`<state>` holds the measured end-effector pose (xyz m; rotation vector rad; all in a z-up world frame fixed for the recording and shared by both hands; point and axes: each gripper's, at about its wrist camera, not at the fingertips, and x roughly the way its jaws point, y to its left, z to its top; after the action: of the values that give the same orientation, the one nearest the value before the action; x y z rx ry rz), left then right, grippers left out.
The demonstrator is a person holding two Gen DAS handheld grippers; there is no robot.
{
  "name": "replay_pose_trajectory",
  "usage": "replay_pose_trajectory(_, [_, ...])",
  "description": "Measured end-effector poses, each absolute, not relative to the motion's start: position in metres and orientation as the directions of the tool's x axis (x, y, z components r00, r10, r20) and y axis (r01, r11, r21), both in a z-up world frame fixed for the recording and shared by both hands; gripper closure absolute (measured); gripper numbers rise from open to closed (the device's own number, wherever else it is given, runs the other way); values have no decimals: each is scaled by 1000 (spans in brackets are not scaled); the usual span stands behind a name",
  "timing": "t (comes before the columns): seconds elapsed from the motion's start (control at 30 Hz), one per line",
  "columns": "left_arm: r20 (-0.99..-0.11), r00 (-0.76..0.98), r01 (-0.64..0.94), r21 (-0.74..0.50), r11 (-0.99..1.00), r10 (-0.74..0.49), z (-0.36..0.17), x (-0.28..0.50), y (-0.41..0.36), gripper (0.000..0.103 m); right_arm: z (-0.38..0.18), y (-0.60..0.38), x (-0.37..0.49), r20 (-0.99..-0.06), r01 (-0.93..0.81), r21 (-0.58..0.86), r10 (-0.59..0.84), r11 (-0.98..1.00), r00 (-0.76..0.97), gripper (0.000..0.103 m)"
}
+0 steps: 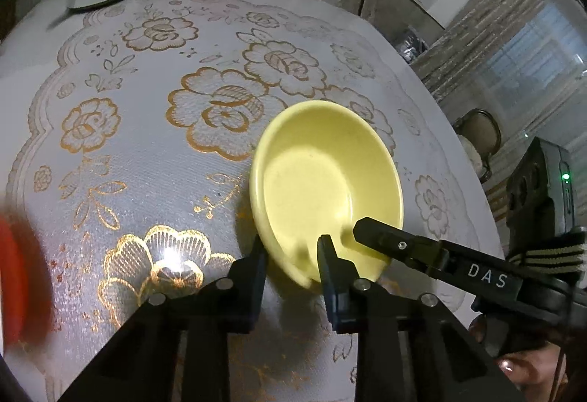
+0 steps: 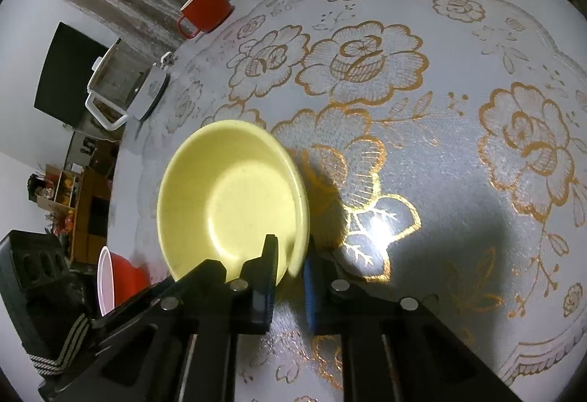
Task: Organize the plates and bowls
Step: 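Lift the yellow bowl with both grippers and carry it over the steel bowl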
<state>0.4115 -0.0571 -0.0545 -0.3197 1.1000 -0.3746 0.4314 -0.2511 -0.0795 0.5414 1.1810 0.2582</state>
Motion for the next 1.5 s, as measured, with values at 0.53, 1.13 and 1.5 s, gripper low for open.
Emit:
replay_pose_trajectory(0.53, [-774,458,185,-399,898,-438,-26,349,-68,76,-55,-260,377,-784,67,544,478,836,396,92])
replay_pose_trajectory(1.13, [-718,485,303,-398,866,-499,6,274,-94,76,-19,-282,292,-750,33,526,445,850,489,91])
replay_pose_trajectory(1.5, [-696,464,372,-409,833,-549,9,235,-111,76,-23,-306,240,-705,84,582,451,809,547,91])
